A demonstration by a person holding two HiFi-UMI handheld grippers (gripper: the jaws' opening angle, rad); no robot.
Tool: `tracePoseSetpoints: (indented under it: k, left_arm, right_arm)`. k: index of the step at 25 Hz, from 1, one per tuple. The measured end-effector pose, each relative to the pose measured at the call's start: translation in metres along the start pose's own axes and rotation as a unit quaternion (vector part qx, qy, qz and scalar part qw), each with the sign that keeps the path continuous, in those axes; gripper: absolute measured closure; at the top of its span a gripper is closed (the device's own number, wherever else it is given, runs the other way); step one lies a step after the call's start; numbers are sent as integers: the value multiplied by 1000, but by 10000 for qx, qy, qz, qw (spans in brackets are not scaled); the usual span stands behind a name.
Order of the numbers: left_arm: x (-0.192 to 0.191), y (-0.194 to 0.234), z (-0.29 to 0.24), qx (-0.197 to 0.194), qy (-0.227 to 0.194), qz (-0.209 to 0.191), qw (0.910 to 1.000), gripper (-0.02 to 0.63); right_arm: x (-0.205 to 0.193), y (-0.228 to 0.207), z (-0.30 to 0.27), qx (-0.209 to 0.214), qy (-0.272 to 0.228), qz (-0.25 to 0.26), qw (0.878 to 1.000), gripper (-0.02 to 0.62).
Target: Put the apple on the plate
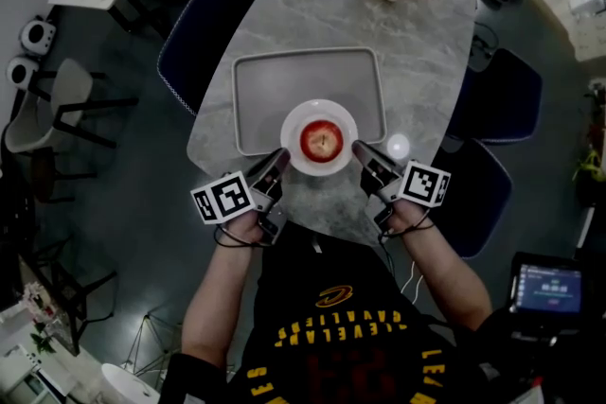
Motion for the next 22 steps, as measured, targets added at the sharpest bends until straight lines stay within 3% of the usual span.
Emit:
tracePoseSetpoints:
  k: [6, 10, 16, 22]
  left_arm:
    - [30, 17, -19, -108, 63, 154, 9998, 581]
    - [51, 29, -38, -133, 159, 215, 9996, 581]
    - [75, 45, -71, -90, 396, 167, 9990, 581]
    - [87, 73, -93, 122, 645, 182, 9977, 581]
  right_arm:
    - [16, -16, -30, -54, 4, -74, 10000, 566]
    - [22, -37, -38, -911, -8, -791, 9927, 566]
    - [50, -60, -69, -657, 37, -599, 9960, 566]
    - [56, -87, -96, -776, 281, -550, 9951, 566]
Point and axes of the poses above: the fingertips, and each gripper's own axes: z backward along the fingers, y to its left, x out of its top, the point moved 7 cm from there along z, backward along the fingers, and after that the axes turned 1 degree about x, right-handed, at the moved point
